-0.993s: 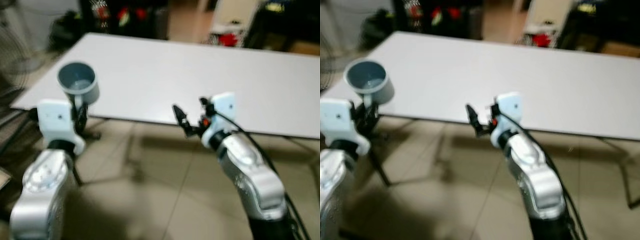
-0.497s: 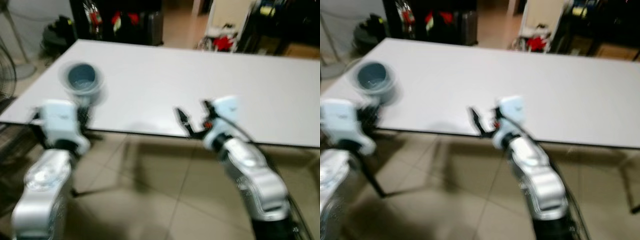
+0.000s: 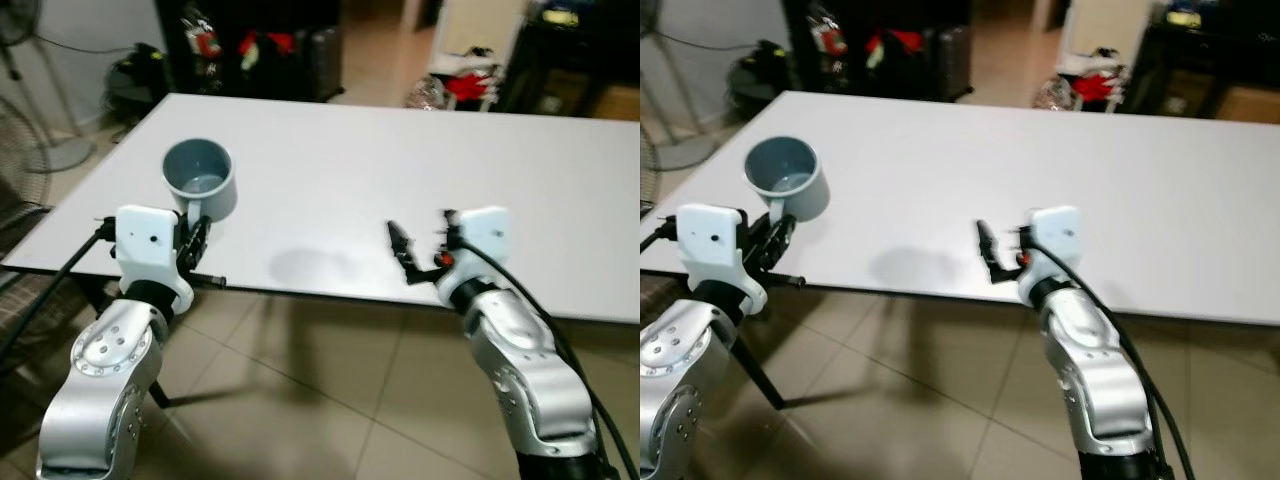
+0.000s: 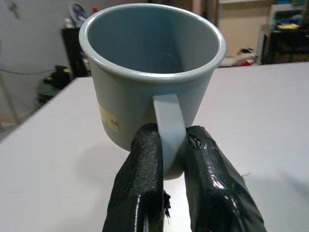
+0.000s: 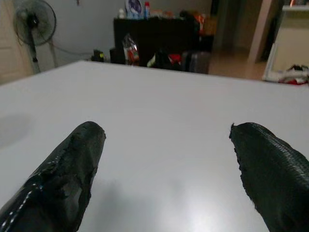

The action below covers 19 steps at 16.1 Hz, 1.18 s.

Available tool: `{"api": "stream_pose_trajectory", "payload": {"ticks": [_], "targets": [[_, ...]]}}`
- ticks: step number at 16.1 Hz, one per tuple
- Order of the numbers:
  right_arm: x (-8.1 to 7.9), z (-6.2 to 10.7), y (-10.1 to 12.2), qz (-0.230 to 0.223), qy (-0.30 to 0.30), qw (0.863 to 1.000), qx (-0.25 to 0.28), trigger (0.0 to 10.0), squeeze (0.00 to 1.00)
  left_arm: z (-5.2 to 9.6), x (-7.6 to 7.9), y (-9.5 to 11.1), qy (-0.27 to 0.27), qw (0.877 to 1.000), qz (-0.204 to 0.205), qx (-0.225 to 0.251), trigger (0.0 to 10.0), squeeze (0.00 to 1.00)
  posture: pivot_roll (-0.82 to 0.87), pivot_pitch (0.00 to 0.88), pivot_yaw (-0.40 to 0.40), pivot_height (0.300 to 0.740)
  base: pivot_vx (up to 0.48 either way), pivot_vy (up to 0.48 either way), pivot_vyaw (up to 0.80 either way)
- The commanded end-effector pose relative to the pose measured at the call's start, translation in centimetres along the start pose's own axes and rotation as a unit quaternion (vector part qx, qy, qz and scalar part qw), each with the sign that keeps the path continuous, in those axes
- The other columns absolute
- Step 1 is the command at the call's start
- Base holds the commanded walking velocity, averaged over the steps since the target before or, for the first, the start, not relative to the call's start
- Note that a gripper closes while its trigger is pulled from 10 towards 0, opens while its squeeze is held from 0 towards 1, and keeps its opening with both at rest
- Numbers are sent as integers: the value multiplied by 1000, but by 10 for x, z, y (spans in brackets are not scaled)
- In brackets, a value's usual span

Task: Setting the table

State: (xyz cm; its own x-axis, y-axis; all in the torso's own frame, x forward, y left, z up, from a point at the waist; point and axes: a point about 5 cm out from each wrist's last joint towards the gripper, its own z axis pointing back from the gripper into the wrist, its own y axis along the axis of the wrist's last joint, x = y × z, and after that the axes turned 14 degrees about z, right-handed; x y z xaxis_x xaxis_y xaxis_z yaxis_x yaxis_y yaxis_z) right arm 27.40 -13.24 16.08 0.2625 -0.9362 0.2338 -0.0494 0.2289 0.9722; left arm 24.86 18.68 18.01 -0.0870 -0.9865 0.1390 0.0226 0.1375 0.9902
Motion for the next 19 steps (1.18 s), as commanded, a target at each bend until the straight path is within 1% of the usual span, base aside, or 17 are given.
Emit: {"api": "stream_pose_trajectory", "payload": {"ticks": [1, 3, 8, 10, 11, 13, 14, 17, 19], "targets": [[-5, 0, 8, 3, 9, 1000, 22, 10000, 0, 1, -8, -2, 14, 1000, -6, -5, 10000, 0, -18, 0, 17, 740, 304, 0, 0], [-4, 3, 6, 9, 13, 1000, 20, 10000, 0, 2, -10, -4, 14, 1000, -8, -10, 10000, 0, -19, 0, 15, 740, 300, 0, 0], [-5, 7, 5, 13, 30, 999, 24, 10000, 0, 1, -6, -9, 7, 1000, -9, -15, 10000, 0, -31, 0, 22, 740, 302, 0, 0], [-8, 11, 2, 14, 38, 999, 17, 10000, 0, 1, -6, -13, 0, 1000, -15, -22, 10000, 0, -34, 0, 18, 740, 300, 0, -800], [-9, 11, 4, 15, 43, 999, 19, 10000, 0, 0, -7, -12, 1, 1000, -13, -21, 10000, 0, -36, 0, 19, 740, 304, 0, -800], [-7, 11, 7, 13, 52, 998, 29, 10000, 0, 0, -8, -11, -1, 1000, -16, -20, 10000, 0, -33, 0, 13, 740, 306, 0, 0], [-5, 8, 9, 11, 62, 997, 37, 10000, 0, 0, -12, -10, 9, 1000, -18, -16, 10000, 0, -27, 0, 9, 740, 307, 0, 0], [-8, 3, 11, 4, 100, 994, 42, 10000, 0, 1, -15, -10, 15, 1000, -20, -14, 10000, 0, -17, 0, 6, 740, 307, 0, 0], [-13, 0, 7, 5, 119, 992, 36, 10000, 0, 0, -19, -14, 16, 999, -31, -19, 10000, 0, -22, 0, 17, 740, 307, 0, 0]]}}
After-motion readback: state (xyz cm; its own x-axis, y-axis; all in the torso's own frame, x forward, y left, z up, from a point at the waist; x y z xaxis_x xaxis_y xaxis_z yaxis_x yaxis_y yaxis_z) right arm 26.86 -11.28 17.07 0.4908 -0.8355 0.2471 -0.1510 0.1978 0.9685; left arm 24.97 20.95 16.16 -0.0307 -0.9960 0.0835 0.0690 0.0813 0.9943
